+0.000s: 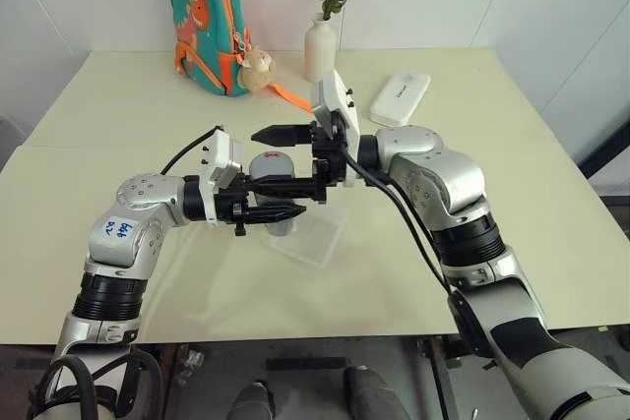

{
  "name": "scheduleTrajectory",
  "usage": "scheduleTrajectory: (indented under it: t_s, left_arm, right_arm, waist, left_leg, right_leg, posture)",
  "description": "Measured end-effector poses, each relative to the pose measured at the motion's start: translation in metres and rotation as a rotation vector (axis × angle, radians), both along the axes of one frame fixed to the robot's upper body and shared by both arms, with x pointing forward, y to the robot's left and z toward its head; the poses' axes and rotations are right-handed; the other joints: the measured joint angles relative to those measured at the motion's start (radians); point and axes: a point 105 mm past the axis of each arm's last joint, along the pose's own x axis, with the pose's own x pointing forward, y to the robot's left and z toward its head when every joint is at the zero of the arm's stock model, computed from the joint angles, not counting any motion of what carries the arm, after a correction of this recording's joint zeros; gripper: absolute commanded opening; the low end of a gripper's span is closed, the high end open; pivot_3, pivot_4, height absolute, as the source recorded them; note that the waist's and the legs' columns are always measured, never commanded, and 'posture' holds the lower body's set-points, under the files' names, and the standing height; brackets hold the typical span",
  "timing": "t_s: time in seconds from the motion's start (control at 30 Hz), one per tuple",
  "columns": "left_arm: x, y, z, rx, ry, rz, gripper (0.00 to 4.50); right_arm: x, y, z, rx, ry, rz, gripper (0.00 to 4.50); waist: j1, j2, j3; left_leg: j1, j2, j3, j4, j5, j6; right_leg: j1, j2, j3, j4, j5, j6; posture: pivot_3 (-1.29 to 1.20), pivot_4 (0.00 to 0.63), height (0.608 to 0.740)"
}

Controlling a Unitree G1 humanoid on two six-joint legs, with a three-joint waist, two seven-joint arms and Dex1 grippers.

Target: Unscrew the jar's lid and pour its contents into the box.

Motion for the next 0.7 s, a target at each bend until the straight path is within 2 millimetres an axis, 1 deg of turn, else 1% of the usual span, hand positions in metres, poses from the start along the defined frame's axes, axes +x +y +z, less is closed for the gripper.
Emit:
scheduleTrajectory:
  t_s: [0.13,0.3,0.4,0.6,0.7]
  left_arm:
    - [0.000,0.000,0.000,0.000,0.001,0.003,1.98]
    - [0.001,0.001,0.000,-0.002,0.000,0.009,1.98]
    - [0.001,0.001,0.000,-0.002,0.000,0.009,1.98]
    - [0.000,0.000,0.000,-0.001,0.000,0.002,1.98]
    - [0.000,0.000,0.000,0.000,0.000,-0.002,1.98]
  right_arm:
    - [0.001,-0.007,0.000,-0.010,-0.003,0.001,4.47]
    - [0.002,-0.021,0.001,-0.011,0.002,0.002,4.47]
    - [0.002,-0.025,0.001,-0.007,0.012,0.002,4.47]
    - [0.001,-0.028,0.001,-0.007,0.027,0.008,4.47]
    - [-0.003,-0.029,0.000,-0.008,0.030,0.029,4.47]
  waist:
    - [0.000,0.000,0.000]
    - [0.000,0.000,0.000]
    - [-0.001,0.000,0.000]
    - [0.000,0.000,0.000]
    - [0.000,0.000,0.000]
  left_leg:
    - [0.000,0.000,0.000,0.000,0.000,0.000]
    - [0.000,0.000,0.000,0.000,0.000,0.000]
    - [0.000,0.000,0.000,0.000,0.000,0.000]
    - [0.000,0.000,0.000,0.000,0.000,0.000]
    - [0.000,0.000,0.000,0.000,0.000,0.000]
  right_leg:
    - [0.000,0.000,0.000,0.000,0.000,0.000]
    - [0.000,0.000,0.000,0.000,0.000,0.000]
    - [0.000,0.000,0.000,0.000,0.000,0.000]
    - [0.000,0.000,0.000,0.000,0.000,0.000]
    - [0.000,0.000,0.000,0.000,0.000,0.000]
  posture:
    - [0.00,0.150,0.740]
    - [0.00,0.150,0.740]
    - [0.00,0.150,0.740]
    - [0.00,0.150,0.740]
    - [0.00,0.150,0.740]
